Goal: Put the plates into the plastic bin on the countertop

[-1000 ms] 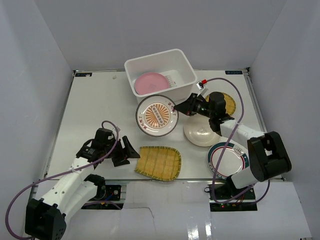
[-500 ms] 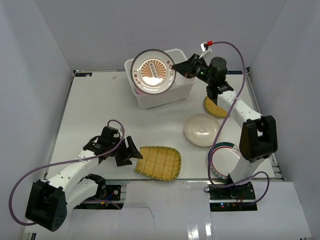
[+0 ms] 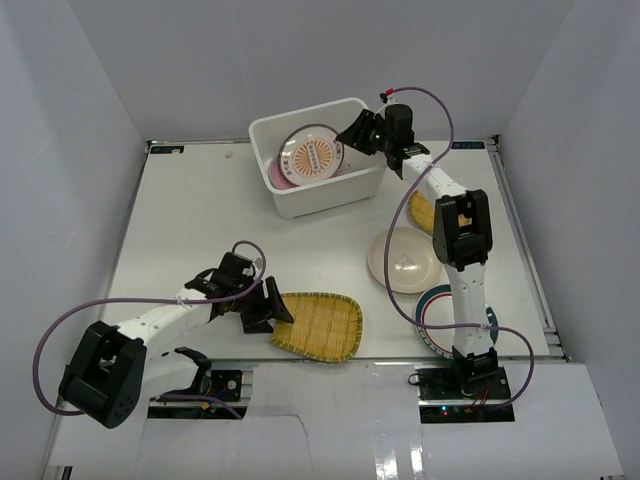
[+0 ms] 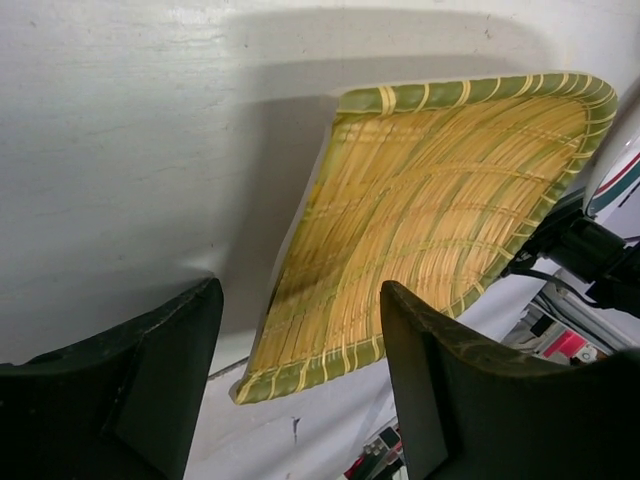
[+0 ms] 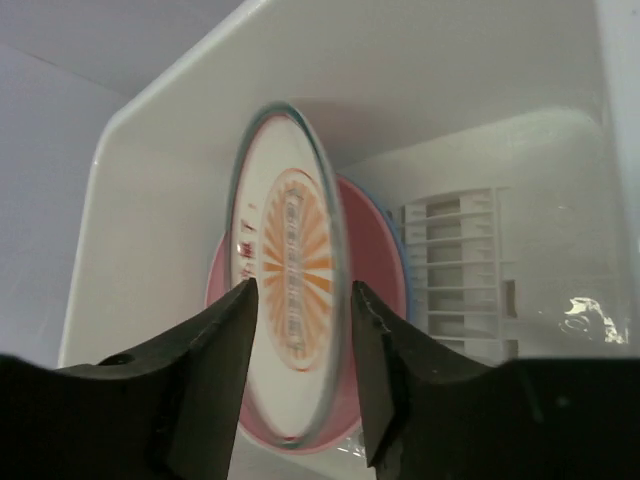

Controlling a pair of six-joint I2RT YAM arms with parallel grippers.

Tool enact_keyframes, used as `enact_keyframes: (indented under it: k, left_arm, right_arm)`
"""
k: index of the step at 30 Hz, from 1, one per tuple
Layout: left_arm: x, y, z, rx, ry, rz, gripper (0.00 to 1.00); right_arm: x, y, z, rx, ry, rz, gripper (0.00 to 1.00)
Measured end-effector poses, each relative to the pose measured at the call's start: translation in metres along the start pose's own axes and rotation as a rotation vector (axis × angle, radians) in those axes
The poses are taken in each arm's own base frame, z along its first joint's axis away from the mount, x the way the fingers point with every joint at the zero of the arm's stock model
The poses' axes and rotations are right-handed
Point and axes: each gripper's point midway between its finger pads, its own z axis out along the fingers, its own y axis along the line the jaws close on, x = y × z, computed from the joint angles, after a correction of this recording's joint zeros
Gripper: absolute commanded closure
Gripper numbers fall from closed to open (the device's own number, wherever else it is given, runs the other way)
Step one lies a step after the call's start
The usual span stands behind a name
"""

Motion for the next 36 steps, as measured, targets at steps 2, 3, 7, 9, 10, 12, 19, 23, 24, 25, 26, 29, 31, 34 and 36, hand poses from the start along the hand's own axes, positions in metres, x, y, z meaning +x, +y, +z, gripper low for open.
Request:
enact_keyframes:
  k: [2, 3, 7, 9, 10, 12, 19, 23, 24, 25, 26, 29, 31, 34, 36]
  left_arm:
    - [-0.001, 0.000, 0.001, -0.001, -0.001, 0.002, 0.35]
    - [-0.001, 0.001, 0.003, -0.005, -0.004, 0.004, 0.39]
    - [0.000, 0.003, 0.007, -0.009, 0.003, 0.000, 0.47]
    - [0.000, 0.003, 0.009, 0.002, 0.004, -0.002, 0.54]
    - [0.001, 0.003, 0.010, 0.006, 0.003, -0.005, 0.56]
    - [0.004, 0.002, 0.011, 0.029, 0.007, -0.009, 0.67]
    - [0.008, -0.003, 0.011, 0.108, -0.032, 0.001, 1.00]
    - [0.004, -0.012, 0.001, 0.146, -0.084, 0.027, 1.00]
    - [0.001, -0.016, -0.004, 0.157, -0.105, 0.036, 1.00]
    - [-0.003, -0.022, -0.009, 0.166, -0.122, 0.044, 1.00]
    - [-0.009, -0.031, -0.016, 0.175, -0.143, 0.053, 1.00]
    - [-0.041, -0.077, -0.049, 0.239, -0.260, 0.118, 1.00]
    - [-0.069, -0.122, -0.084, 0.311, -0.364, 0.174, 1.00]
    - [-0.105, -0.184, -0.136, 0.424, -0.520, 0.255, 1.00]
    - [-0.123, -0.214, -0.157, 0.476, -0.585, 0.286, 1.00]
  right_arm:
    - [0.008, -0.008, 0.003, 0.032, 0.024, 0.002, 0.30]
    - [0.008, -0.010, 0.002, 0.044, 0.026, -0.007, 0.25]
    - [-0.002, 0.005, -0.014, 0.046, 0.015, -0.057, 0.13]
    - [-0.010, 0.024, -0.035, 0.029, 0.004, -0.087, 0.13]
    - [-0.013, 0.033, -0.048, 0.019, -0.001, -0.100, 0.13]
    - [-0.018, 0.052, -0.081, -0.010, -0.021, -0.126, 0.13]
    - [0.017, 0.006, -0.233, 0.040, -0.138, -0.065, 0.15]
    - [0.055, -0.099, -0.297, 0.298, -0.198, 0.118, 0.19]
    - [0.066, -0.123, -0.312, 0.369, -0.215, 0.178, 0.19]
    - [0.074, -0.142, -0.326, 0.431, -0.233, 0.225, 0.20]
    - [0.078, -0.157, -0.338, 0.487, -0.261, 0.263, 0.20]
    - [0.078, -0.180, -0.357, 0.589, -0.328, 0.305, 0.23]
    - [0.072, -0.187, -0.359, 0.613, -0.363, 0.310, 0.25]
    - [0.075, -0.206, -0.353, 0.629, -0.373, 0.356, 0.30]
    - [0.086, -0.222, -0.348, 0.644, -0.357, 0.411, 0.35]
